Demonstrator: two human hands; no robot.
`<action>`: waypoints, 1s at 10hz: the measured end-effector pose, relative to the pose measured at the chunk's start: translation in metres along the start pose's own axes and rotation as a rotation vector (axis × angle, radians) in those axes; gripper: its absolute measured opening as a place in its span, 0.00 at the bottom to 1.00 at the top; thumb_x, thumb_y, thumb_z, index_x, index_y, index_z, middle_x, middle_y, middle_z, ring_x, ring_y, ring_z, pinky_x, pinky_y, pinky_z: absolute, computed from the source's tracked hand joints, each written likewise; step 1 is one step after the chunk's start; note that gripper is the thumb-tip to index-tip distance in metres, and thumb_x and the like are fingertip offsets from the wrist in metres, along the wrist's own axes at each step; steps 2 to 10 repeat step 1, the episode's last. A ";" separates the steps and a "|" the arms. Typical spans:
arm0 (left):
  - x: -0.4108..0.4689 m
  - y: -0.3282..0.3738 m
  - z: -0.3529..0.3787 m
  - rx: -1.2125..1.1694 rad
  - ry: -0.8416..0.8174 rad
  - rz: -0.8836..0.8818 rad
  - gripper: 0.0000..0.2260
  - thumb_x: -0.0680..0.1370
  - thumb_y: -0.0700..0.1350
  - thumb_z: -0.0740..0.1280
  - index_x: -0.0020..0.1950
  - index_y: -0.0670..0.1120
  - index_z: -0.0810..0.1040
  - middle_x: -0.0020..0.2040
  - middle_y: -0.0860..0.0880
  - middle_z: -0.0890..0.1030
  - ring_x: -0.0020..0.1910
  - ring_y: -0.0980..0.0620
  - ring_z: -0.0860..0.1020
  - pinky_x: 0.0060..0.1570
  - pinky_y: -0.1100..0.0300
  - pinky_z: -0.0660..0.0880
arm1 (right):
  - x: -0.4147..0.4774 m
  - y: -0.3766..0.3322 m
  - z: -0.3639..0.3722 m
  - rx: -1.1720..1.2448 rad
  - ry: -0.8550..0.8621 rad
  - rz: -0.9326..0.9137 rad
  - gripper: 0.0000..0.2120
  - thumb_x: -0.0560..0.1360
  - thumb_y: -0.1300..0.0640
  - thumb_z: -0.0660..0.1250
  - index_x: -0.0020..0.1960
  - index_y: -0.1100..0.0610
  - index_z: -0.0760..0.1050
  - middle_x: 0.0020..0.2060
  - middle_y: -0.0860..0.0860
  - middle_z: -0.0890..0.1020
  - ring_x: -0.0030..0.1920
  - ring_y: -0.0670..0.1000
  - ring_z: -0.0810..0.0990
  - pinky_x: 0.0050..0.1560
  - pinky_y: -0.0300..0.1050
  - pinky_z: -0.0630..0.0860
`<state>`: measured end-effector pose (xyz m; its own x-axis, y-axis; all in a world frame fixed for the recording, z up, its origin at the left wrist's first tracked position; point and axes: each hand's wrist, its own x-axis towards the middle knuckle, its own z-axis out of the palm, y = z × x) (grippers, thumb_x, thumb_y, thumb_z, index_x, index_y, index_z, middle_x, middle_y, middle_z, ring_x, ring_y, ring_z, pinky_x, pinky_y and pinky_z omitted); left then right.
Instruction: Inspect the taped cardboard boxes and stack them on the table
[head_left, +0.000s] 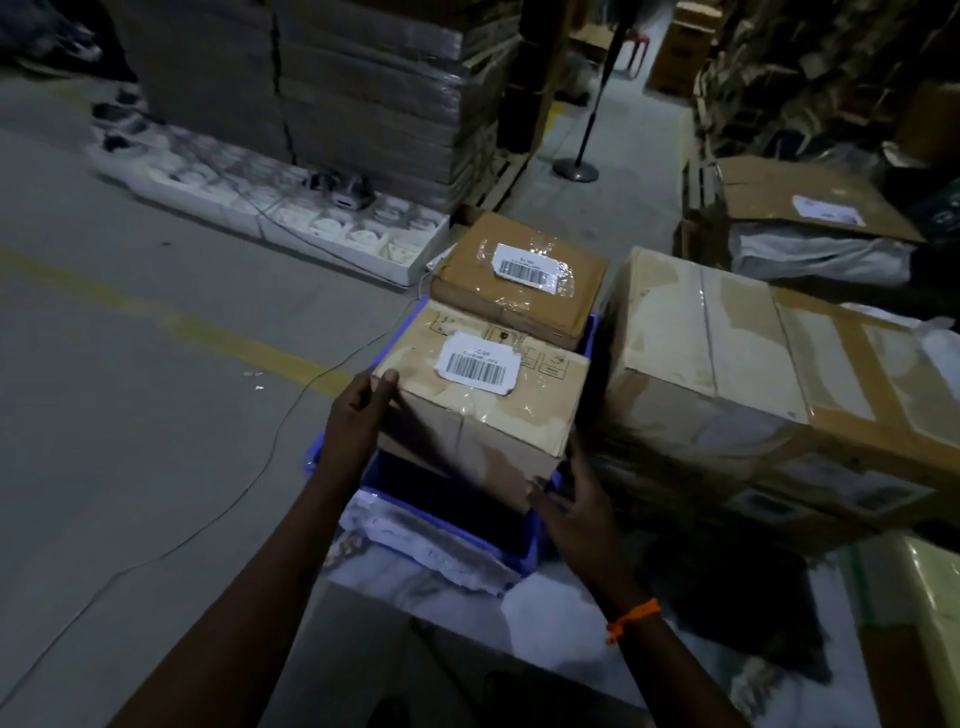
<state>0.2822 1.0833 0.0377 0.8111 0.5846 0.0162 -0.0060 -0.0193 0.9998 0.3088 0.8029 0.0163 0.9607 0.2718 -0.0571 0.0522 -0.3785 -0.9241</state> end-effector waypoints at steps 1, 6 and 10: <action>-0.011 -0.004 -0.003 0.155 0.099 0.036 0.13 0.81 0.58 0.66 0.53 0.49 0.82 0.43 0.58 0.80 0.42 0.64 0.78 0.46 0.63 0.74 | 0.004 -0.011 -0.013 0.010 0.071 -0.034 0.33 0.81 0.60 0.69 0.81 0.44 0.61 0.77 0.48 0.71 0.68 0.37 0.73 0.57 0.26 0.74; -0.011 -0.004 -0.003 0.155 0.099 0.036 0.13 0.81 0.58 0.66 0.53 0.49 0.82 0.43 0.58 0.80 0.42 0.64 0.78 0.46 0.63 0.74 | 0.004 -0.011 -0.013 0.010 0.071 -0.034 0.33 0.81 0.60 0.69 0.81 0.44 0.61 0.77 0.48 0.71 0.68 0.37 0.73 0.57 0.26 0.74; -0.011 -0.004 -0.003 0.155 0.099 0.036 0.13 0.81 0.58 0.66 0.53 0.49 0.82 0.43 0.58 0.80 0.42 0.64 0.78 0.46 0.63 0.74 | 0.004 -0.011 -0.013 0.010 0.071 -0.034 0.33 0.81 0.60 0.69 0.81 0.44 0.61 0.77 0.48 0.71 0.68 0.37 0.73 0.57 0.26 0.74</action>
